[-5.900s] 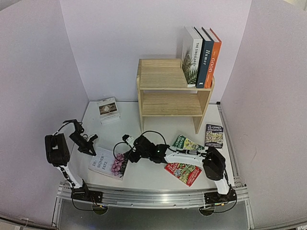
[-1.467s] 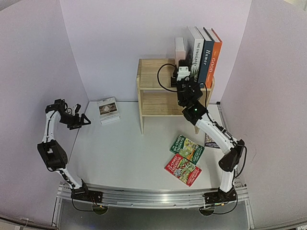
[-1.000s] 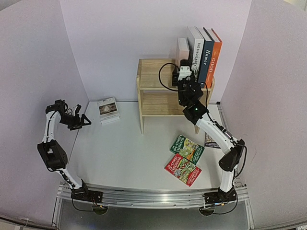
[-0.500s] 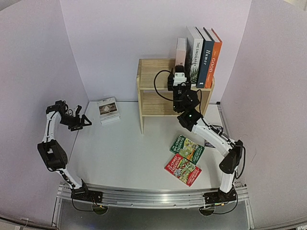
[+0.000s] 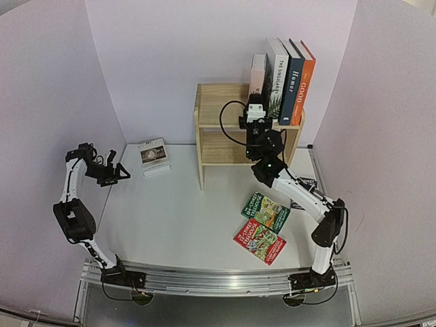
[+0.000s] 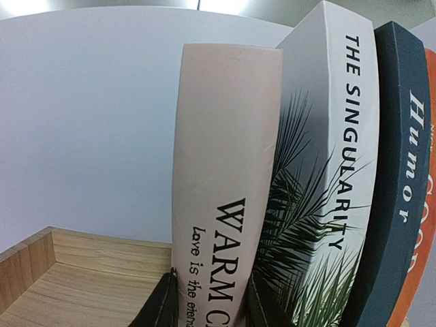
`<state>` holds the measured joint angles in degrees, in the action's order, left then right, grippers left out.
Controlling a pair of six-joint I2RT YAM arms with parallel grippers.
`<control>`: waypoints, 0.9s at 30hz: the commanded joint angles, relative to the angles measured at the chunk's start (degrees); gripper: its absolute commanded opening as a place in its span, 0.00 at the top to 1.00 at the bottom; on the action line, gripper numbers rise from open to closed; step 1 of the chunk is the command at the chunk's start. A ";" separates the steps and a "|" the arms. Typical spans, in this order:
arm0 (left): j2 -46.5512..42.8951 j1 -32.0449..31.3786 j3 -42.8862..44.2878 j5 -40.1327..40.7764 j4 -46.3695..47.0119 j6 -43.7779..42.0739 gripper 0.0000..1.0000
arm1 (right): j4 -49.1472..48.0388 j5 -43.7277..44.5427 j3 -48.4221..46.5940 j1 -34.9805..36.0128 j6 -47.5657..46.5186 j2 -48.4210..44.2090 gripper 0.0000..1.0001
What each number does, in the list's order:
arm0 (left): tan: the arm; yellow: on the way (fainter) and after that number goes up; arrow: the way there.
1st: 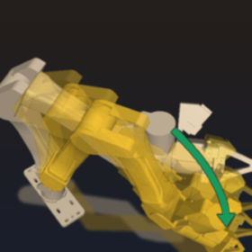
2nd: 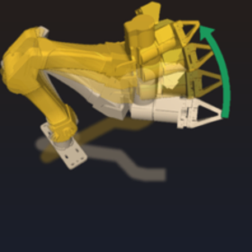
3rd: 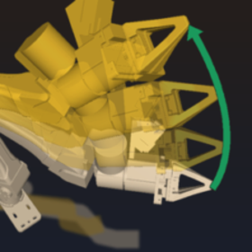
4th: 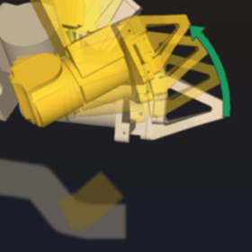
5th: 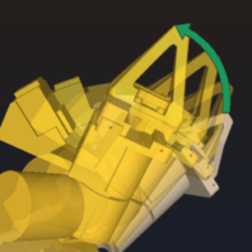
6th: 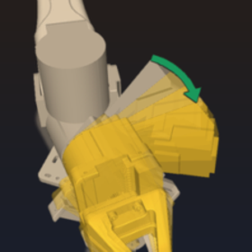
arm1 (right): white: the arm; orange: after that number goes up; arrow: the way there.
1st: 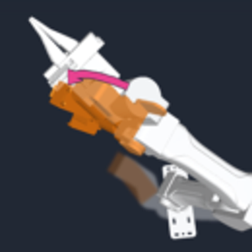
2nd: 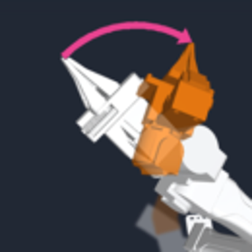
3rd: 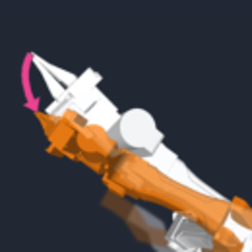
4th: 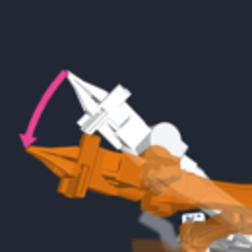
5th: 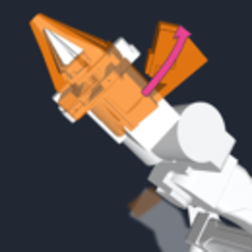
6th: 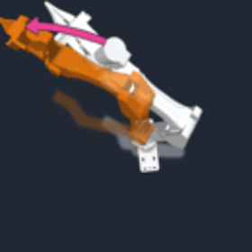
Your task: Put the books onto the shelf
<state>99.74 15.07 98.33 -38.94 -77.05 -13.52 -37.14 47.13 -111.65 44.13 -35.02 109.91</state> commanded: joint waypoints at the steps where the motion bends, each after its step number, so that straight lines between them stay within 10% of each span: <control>1: -2.09 0.06 -0.11 -0.98 -5.38 -0.84 0.00 | -2.73 -0.60 0.69 -1.85 -0.44 -3.14 0.71; 27: -2.54 0.11 -0.84 -1.57 -5.72 -1.03 0.00 | 3.71 -2.47 5.81 -5.29 2.74 -8.12 0.51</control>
<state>99.68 15.07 97.99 -39.09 -77.03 -13.60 -33.16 41.61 -106.64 39.15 -31.36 105.07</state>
